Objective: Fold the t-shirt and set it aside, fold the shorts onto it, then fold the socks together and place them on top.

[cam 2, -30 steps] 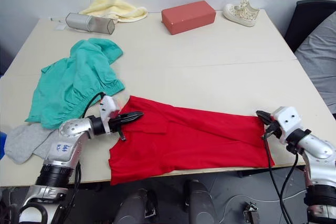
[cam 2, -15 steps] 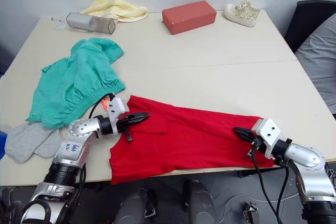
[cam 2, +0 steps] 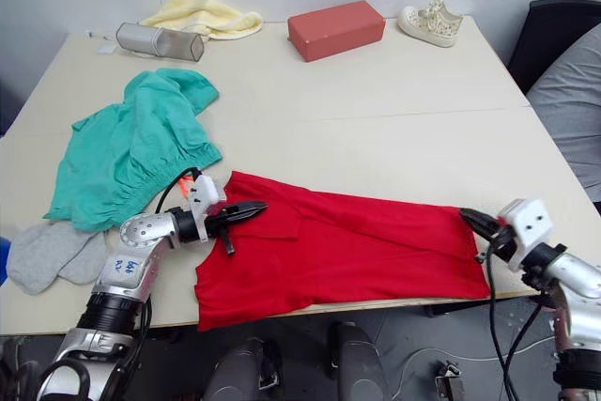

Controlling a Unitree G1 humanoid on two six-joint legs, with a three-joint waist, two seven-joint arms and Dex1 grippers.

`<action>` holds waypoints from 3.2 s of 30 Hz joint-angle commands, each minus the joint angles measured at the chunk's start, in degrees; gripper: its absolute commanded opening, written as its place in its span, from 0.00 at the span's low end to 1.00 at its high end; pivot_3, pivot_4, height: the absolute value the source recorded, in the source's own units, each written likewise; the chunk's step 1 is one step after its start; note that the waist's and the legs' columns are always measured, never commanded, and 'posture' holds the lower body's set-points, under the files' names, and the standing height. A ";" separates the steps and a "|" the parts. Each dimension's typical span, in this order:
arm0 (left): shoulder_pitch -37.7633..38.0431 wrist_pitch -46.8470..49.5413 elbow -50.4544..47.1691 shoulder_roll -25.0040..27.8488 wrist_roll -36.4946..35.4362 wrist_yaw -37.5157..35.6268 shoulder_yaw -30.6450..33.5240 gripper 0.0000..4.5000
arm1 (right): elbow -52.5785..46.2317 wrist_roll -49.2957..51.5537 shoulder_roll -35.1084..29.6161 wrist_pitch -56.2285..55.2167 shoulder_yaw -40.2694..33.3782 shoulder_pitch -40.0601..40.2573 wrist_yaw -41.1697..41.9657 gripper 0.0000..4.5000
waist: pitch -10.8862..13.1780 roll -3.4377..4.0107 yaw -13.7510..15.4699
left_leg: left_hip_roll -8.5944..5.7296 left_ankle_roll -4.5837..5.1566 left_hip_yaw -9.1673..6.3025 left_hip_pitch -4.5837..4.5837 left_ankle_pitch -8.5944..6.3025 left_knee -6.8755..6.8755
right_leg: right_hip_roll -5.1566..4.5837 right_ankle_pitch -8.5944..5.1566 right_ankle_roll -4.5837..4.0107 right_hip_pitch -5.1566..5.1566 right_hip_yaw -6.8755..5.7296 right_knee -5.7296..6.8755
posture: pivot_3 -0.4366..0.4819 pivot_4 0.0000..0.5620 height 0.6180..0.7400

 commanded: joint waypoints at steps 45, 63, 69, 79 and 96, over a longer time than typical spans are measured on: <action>9.28 7.14 -20.33 8.42 -15.31 -10.53 5.92 1.00 | 11.84 -22.06 -15.25 30.27 28.40 -35.08 14.49 0.01 | 0.01 0.05 -0.15 | -0.05 -0.54 0.10 -0.03 0.08 -0.44 | 0.06 -0.05 -0.06 -0.17 -0.06 -0.31 | 0.48 0.27 1.00; 6.45 3.72 -14.37 5.29 -11.28 -4.83 6.16 1.00 | 40.89 -42.96 -1.84 -0.52 37.41 -61.08 -1.90 0.01 | 0.03 0.08 -1.75 | -0.10 -0.76 0.23 -0.02 0.33 -0.51 | 0.11 -0.03 -0.13 -0.28 -0.01 -0.15 | 0.48 0.27 1.00; 6.51 6.68 -14.70 6.59 -13.37 -5.01 7.02 1.00 | 43.22 -40.16 0.42 -3.56 33.43 -59.21 -2.47 0.11 | 0.03 0.08 -1.63 | -0.05 -0.75 0.23 -0.03 0.34 -0.50 | 0.09 -0.04 -0.13 -0.28 0.00 -0.15 | 0.48 0.27 1.00; -2.00 6.10 -6.87 9.29 -9.87 -6.24 6.51 1.00 | 15.30 -19.67 -8.34 28.20 14.48 -45.34 6.52 0.84 | 0.06 0.14 -1.06 | -0.04 -0.70 0.04 -0.04 0.39 -0.49 | 0.05 -0.03 -0.13 -0.24 -0.02 -0.11 | 0.48 0.27 1.00; -29.85 -3.35 30.56 2.59 8.35 -7.56 -5.38 1.00 | -23.93 -7.22 -4.20 91.29 -13.55 -17.32 -15.31 0.99 | 0.03 0.19 0.13 | -0.26 -0.57 -0.01 -0.09 0.38 -0.51 | 0.09 0.04 -0.20 -0.22 -0.13 -0.17 | 0.48 0.27 1.00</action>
